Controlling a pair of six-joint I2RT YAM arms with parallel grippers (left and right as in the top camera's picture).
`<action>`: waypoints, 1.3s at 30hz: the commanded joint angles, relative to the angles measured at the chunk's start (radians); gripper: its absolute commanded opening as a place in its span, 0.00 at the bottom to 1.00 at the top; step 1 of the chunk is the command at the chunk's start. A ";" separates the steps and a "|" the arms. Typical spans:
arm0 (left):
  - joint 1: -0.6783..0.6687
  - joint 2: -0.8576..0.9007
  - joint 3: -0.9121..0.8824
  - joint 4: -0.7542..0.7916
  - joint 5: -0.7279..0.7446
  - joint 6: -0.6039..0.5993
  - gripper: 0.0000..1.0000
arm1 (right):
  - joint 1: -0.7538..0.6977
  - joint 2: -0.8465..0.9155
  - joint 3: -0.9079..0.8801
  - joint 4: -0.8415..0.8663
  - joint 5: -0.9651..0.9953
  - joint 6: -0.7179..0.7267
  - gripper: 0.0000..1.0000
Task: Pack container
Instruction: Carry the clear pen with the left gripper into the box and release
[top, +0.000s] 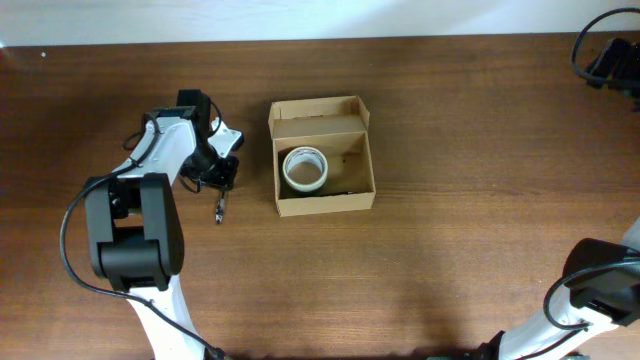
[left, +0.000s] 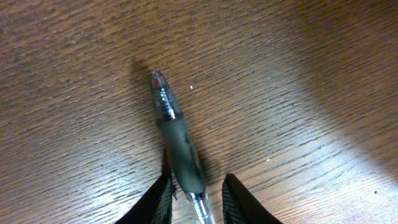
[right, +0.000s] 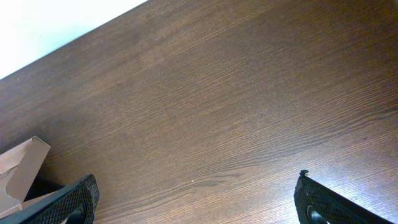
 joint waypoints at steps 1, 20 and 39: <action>0.000 0.029 -0.006 -0.002 -0.032 -0.003 0.27 | -0.003 -0.011 -0.008 0.000 -0.008 -0.002 0.99; 0.000 0.029 0.375 -0.280 -0.072 0.013 0.02 | -0.003 -0.011 -0.008 0.000 -0.008 -0.002 0.99; -0.377 0.016 1.151 -0.738 0.189 0.565 0.02 | -0.003 -0.011 -0.008 0.000 -0.008 -0.002 0.99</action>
